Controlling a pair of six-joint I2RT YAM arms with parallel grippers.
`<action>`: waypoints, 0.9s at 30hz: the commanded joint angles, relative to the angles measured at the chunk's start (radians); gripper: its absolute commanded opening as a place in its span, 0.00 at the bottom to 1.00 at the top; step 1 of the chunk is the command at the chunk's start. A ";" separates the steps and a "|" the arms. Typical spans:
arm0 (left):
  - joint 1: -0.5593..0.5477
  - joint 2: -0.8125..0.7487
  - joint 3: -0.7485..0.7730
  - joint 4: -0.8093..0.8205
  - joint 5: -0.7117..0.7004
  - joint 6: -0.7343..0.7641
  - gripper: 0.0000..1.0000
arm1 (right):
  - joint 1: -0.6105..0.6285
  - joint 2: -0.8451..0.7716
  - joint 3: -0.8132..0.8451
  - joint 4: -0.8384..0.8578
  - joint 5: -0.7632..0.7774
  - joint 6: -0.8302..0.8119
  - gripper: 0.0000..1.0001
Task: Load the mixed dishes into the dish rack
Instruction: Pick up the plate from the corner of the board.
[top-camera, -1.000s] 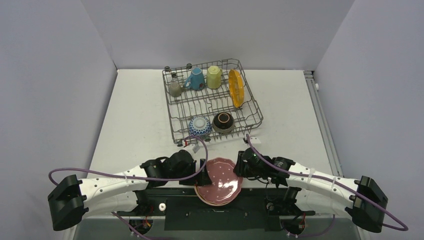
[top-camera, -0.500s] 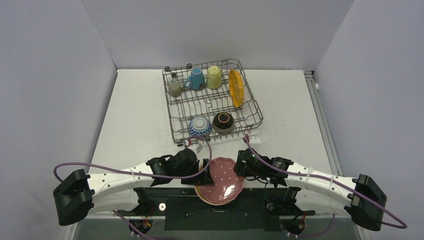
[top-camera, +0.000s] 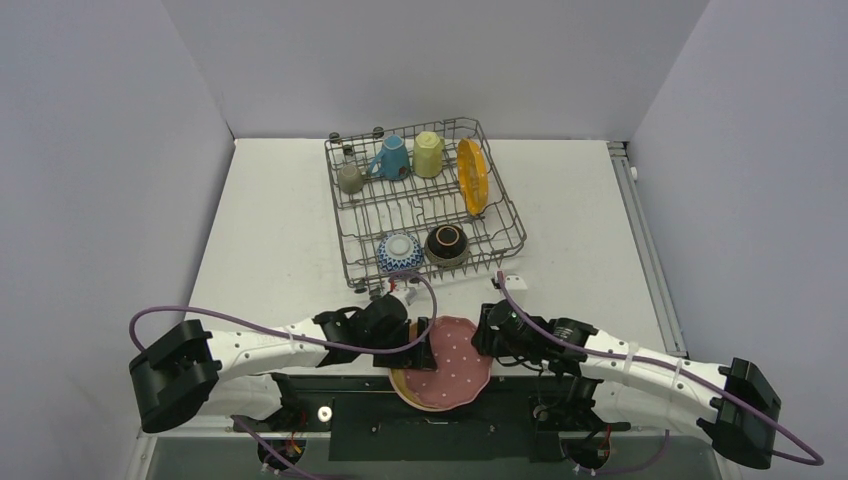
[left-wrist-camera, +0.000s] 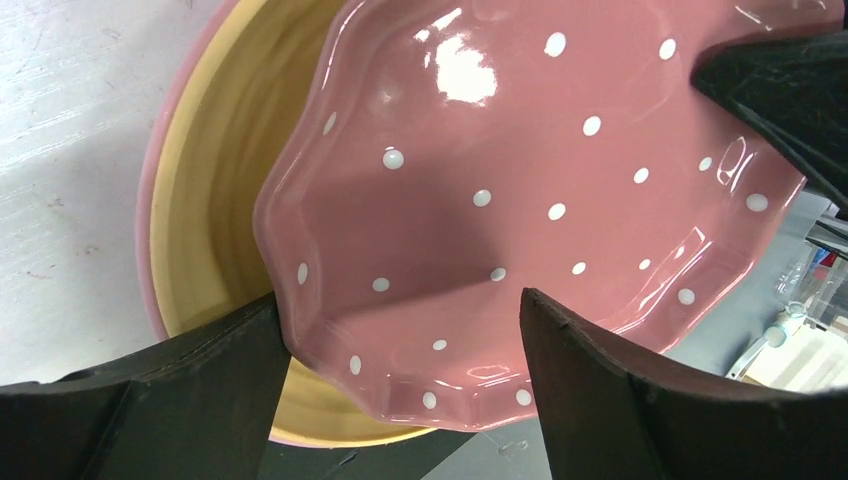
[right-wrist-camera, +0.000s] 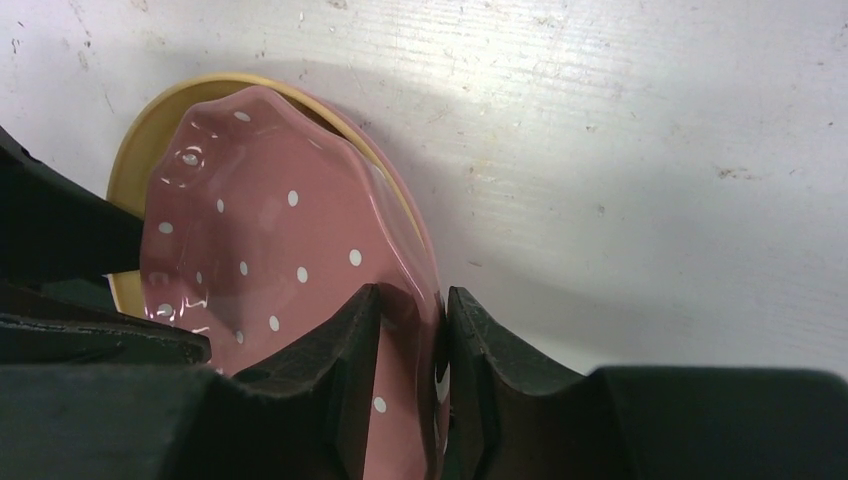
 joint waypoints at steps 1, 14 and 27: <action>-0.021 0.069 -0.027 0.109 -0.012 0.021 0.78 | 0.042 -0.021 -0.010 0.036 -0.115 0.047 0.28; -0.030 0.109 -0.008 0.131 -0.001 0.022 0.49 | 0.042 -0.133 -0.064 0.004 -0.088 0.113 0.32; -0.033 0.132 0.012 0.122 0.004 0.028 0.00 | 0.045 -0.223 -0.071 -0.042 -0.058 0.158 0.32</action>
